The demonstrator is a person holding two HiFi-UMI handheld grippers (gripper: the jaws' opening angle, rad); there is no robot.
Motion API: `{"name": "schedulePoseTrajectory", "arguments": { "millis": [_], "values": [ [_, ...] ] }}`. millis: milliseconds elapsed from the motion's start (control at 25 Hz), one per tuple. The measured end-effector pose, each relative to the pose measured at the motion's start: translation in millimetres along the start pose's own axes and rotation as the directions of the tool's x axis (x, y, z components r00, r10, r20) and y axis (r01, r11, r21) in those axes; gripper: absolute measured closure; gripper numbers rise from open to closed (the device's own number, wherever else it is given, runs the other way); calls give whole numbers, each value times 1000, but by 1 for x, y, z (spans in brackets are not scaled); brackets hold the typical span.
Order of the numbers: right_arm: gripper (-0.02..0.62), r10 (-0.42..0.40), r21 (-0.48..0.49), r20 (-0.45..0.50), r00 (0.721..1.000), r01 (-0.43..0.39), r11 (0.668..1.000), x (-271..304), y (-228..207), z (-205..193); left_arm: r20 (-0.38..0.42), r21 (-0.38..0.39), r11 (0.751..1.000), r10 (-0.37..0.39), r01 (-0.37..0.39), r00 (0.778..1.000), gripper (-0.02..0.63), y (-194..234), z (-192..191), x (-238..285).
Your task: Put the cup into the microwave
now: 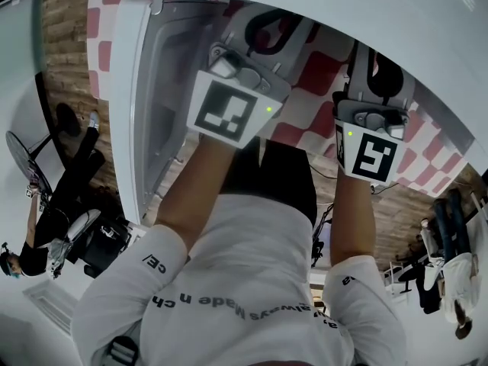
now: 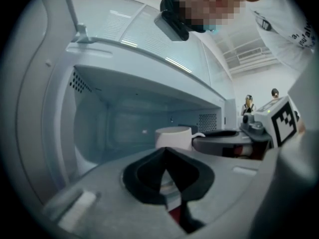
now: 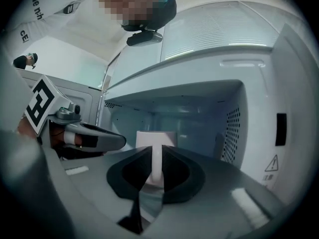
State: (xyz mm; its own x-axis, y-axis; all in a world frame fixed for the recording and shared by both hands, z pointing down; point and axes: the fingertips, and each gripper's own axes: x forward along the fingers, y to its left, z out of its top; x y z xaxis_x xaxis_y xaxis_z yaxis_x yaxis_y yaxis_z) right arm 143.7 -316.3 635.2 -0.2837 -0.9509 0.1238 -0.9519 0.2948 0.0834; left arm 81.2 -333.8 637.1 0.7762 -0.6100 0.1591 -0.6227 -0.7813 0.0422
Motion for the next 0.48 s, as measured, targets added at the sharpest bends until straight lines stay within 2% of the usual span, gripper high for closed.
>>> {"name": "schedulePoseTrajectory", "arguments": {
  "millis": [480],
  "values": [
    [555, -8, 31, 32, 999, 7, 1000, 30, -9, -10, 4, 19, 999, 35, -35, 999, 603, 23, -10, 22]
  ]
}}
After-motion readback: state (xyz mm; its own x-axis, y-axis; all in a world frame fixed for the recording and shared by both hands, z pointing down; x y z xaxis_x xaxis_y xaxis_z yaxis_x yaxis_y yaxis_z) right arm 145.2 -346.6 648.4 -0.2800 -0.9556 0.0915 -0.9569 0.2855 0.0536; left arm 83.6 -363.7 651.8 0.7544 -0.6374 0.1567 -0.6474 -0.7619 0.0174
